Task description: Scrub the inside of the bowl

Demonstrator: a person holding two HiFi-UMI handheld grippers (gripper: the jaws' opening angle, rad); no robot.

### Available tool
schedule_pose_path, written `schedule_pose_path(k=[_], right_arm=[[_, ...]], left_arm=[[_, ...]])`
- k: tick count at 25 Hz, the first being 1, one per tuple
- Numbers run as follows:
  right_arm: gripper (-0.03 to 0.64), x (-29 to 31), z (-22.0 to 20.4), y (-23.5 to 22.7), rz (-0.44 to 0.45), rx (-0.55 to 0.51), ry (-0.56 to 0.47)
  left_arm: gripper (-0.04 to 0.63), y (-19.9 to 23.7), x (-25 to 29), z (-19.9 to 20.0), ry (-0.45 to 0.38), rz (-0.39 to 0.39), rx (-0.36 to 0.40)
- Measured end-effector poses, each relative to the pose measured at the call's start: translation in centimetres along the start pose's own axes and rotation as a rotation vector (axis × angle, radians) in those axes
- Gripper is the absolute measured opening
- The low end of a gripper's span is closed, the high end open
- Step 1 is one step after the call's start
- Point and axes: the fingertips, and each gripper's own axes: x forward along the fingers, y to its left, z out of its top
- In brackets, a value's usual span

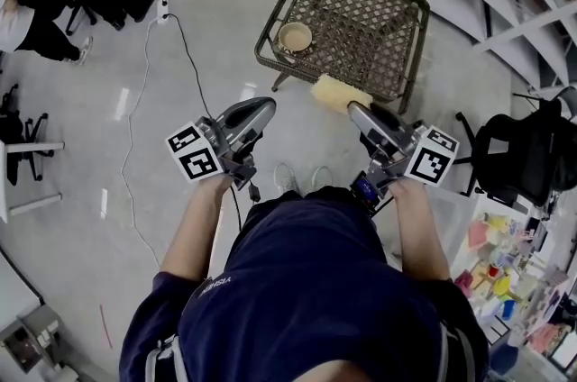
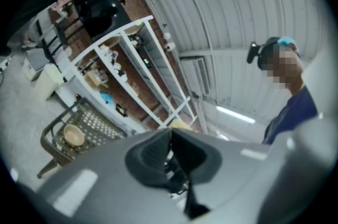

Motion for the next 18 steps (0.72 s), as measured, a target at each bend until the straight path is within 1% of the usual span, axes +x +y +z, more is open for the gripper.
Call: schedule_pose_path(k=[4, 9, 11, 15, 18], right_arm=[[0.077, 0.5, 1.4, -1.8, -0.011, 0.016, -0.013], [0.077, 1.8, 3.1, -5.4, 0.002, 0.062, -0.020], [0.077, 2.9, 3.8, -7.1, -0.002, 0.051, 0.001], [0.077, 4.9, 4.6, -10.6, -0.003, 0.010, 0.074], [0.077, 5.7, 4.6, -12.8, 0.004, 0.009, 0.127]], left_arm=[[0.005, 1.7, 0.9, 0.8, 0.005, 0.023, 0.005], [0.005, 5.0, 2.5, 0.6, 0.027, 0.090, -0.006], [0.018, 6.9, 3.4, 0.4, 0.048, 0.123, -0.020], [0.041, 10.9, 5.3, 0.0, 0.087, 0.205, -0.039], [0.064, 13.6, 6.5, -0.2, 0.113, 0.267, -0.045]])
